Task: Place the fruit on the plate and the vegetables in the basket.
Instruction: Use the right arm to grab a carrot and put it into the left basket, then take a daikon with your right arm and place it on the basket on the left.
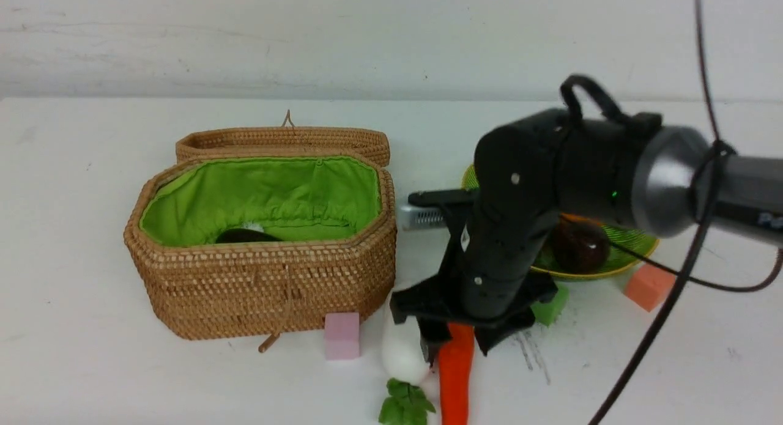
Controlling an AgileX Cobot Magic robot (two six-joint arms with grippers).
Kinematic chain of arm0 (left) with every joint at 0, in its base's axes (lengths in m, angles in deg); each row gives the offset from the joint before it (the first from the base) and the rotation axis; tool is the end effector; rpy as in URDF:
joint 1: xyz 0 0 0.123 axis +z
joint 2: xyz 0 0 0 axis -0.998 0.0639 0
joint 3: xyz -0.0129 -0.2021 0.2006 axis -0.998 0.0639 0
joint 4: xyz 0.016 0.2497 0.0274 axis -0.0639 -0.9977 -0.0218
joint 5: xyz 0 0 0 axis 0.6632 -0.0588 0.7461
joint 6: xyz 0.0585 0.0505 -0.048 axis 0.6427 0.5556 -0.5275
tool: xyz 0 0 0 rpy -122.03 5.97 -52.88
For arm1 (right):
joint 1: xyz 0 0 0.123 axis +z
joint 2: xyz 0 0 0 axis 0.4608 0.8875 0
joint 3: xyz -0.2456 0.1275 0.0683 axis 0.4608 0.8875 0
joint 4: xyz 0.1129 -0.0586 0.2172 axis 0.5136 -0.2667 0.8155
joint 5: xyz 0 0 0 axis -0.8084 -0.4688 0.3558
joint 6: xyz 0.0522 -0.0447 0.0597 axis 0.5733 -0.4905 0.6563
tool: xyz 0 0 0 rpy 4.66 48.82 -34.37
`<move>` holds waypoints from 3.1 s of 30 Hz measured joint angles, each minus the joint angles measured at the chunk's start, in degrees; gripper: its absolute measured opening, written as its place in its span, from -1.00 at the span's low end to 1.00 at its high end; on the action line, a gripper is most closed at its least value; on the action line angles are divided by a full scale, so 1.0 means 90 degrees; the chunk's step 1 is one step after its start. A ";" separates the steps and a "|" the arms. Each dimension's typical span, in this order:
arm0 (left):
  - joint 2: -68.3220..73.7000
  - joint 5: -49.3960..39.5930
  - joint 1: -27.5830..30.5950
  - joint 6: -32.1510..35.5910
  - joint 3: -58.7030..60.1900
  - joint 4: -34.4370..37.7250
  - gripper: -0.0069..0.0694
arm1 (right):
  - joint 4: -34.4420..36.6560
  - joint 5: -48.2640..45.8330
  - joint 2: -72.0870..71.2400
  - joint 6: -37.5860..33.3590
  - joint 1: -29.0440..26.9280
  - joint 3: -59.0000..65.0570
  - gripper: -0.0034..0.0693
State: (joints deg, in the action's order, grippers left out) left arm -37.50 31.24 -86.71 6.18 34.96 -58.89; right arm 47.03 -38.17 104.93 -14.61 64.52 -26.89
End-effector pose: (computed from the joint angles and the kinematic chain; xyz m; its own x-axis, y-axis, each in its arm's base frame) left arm 0.0518 0.0062 0.1679 -0.3163 -0.0947 -0.9439 -0.0928 0.9933 -0.0685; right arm 0.3087 0.2480 0.2052 -0.9587 -0.2404 -0.1523 -0.2681 0.9423 0.2003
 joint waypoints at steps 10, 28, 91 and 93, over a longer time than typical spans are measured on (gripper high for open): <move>0.0000 0.0000 0.0000 0.0000 0.0000 0.0000 -0.19 | -0.0219 0.0083 0.0648 0.0028 -0.0001 0.0059 0.20; 0.0000 0.0000 0.0000 0.0000 0.0000 0.0000 -0.19 | -0.1314 0.1870 -0.0772 -0.0291 0.0026 -0.2194 -0.06; 0.0000 0.0000 0.0000 0.0000 0.0000 0.0000 -0.19 | 0.0943 0.0535 0.1012 0.2621 -0.0220 -0.1252 0.77; 0.0000 0.0000 0.0000 0.0000 0.0000 0.0000 -0.19 | 0.0943 0.0585 0.1067 0.2621 -0.0220 -0.1252 0.76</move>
State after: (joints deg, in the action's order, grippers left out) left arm -37.50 31.24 -86.71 6.18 34.96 -58.89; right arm 55.51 -32.90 114.53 8.98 62.54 -38.16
